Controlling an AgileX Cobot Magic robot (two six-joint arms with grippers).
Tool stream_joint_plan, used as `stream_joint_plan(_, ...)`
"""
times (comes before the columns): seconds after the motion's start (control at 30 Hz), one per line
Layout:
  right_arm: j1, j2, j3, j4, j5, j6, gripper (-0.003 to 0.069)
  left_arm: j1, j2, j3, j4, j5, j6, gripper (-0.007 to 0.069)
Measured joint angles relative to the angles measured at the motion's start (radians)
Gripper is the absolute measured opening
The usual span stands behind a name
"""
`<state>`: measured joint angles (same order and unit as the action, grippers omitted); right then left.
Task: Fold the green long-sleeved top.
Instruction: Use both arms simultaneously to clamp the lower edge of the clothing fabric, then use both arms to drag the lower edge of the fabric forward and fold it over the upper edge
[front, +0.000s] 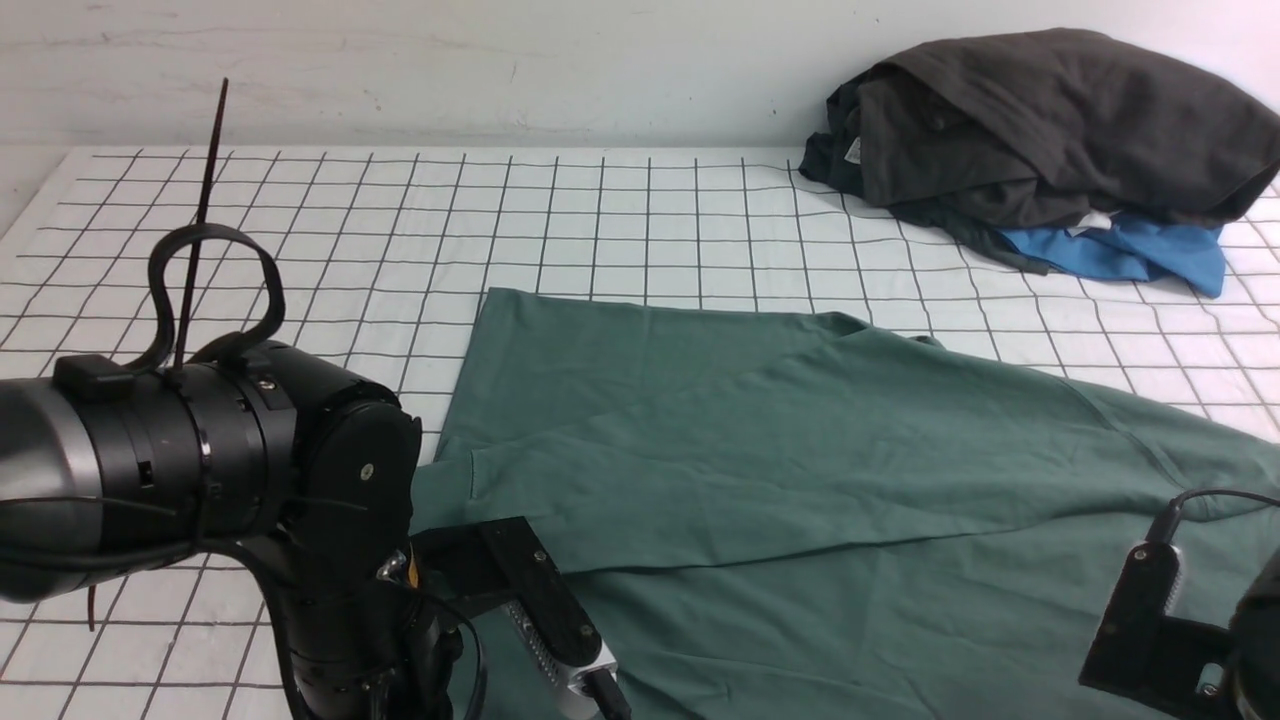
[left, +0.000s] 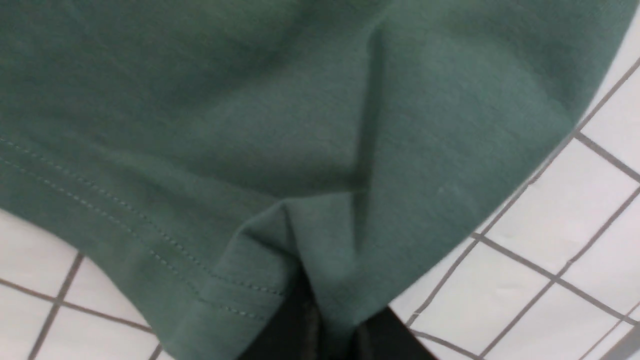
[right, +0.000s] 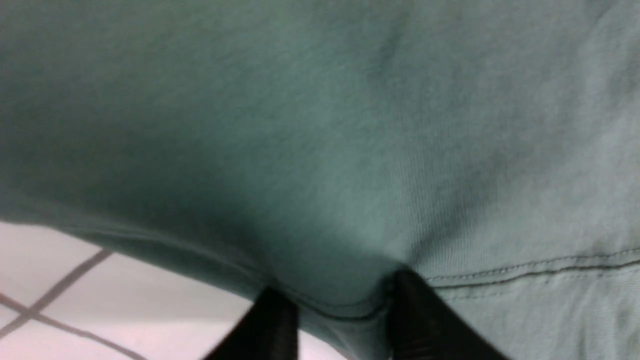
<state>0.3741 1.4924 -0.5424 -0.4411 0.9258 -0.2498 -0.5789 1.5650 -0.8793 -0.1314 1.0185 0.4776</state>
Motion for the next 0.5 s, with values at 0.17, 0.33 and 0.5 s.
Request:
stream_joint_plan(0.17,-0.001,-0.066,-0.002,-0.022,-0.006,-0.010,0.0014,0.000,0.000,0.000,0.010,0.004,0.000,0.0005)
stream_joint_plan(0.33,-0.001,-0.158,-0.092,-0.021,0.066,-0.097,0.0013,0.000,0.000,-0.070,0.039,0.045,-0.021,0.0005)
stream_joint_plan(0.5,-0.032,-0.158,-0.246,0.003,0.098,-0.156,0.0013,0.032,0.005,-0.235,0.087,0.087,-0.041,0.0007)
